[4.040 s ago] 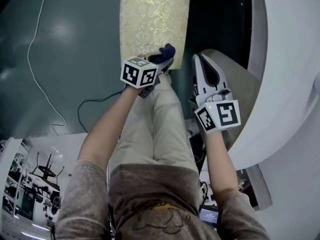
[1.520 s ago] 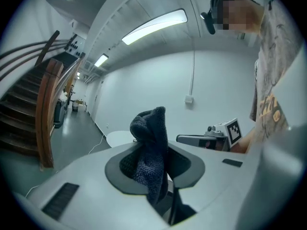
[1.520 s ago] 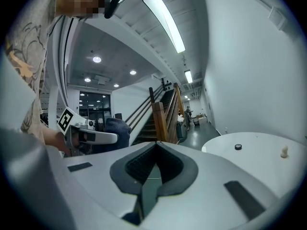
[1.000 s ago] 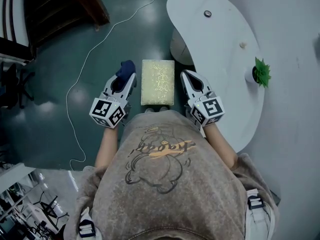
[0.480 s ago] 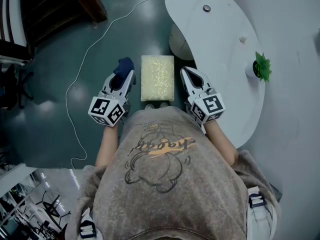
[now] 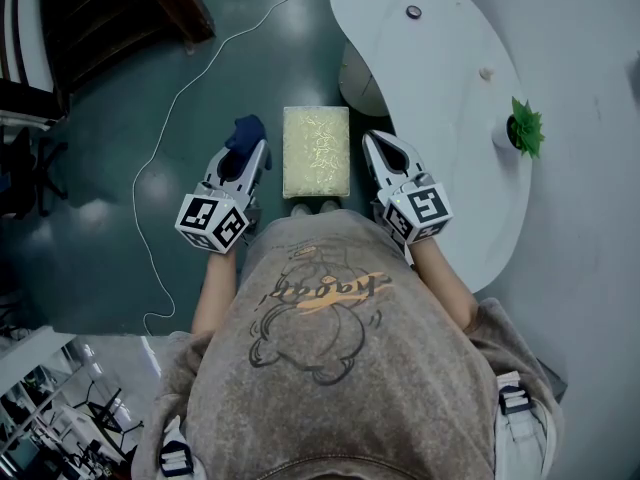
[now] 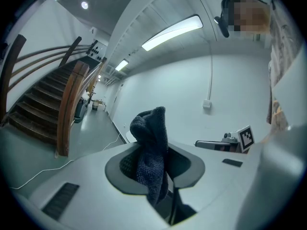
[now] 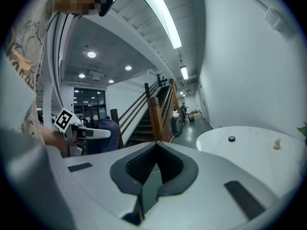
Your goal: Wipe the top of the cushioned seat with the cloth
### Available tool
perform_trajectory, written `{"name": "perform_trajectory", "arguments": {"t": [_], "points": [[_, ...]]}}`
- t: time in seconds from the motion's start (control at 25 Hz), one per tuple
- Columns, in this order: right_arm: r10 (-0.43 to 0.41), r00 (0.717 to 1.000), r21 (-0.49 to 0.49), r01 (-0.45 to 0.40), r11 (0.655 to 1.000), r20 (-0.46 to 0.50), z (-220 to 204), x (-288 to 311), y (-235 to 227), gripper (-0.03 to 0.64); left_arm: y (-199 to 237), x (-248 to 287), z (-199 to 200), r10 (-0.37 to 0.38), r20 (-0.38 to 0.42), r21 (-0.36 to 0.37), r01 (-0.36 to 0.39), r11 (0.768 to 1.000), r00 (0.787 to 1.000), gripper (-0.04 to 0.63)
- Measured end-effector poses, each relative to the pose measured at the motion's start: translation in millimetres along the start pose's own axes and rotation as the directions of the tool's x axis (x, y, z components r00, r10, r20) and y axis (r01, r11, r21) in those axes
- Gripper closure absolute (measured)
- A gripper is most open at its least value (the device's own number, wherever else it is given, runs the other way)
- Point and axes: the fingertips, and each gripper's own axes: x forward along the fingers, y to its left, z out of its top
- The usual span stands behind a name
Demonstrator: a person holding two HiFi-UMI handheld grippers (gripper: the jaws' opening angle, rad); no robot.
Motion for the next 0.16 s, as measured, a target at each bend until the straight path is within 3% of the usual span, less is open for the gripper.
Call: {"name": "perform_trajectory", "arguments": {"t": [0.16], "points": [[0.006, 1.000, -0.003, -0.006, 1.000, 0.003, 2.3, 0.8, 1.0, 0.621, 0.6, -3.2, 0.7, 0.010, 0.007, -0.008, -0.010, 1.000, 1.000, 0.499]]}}
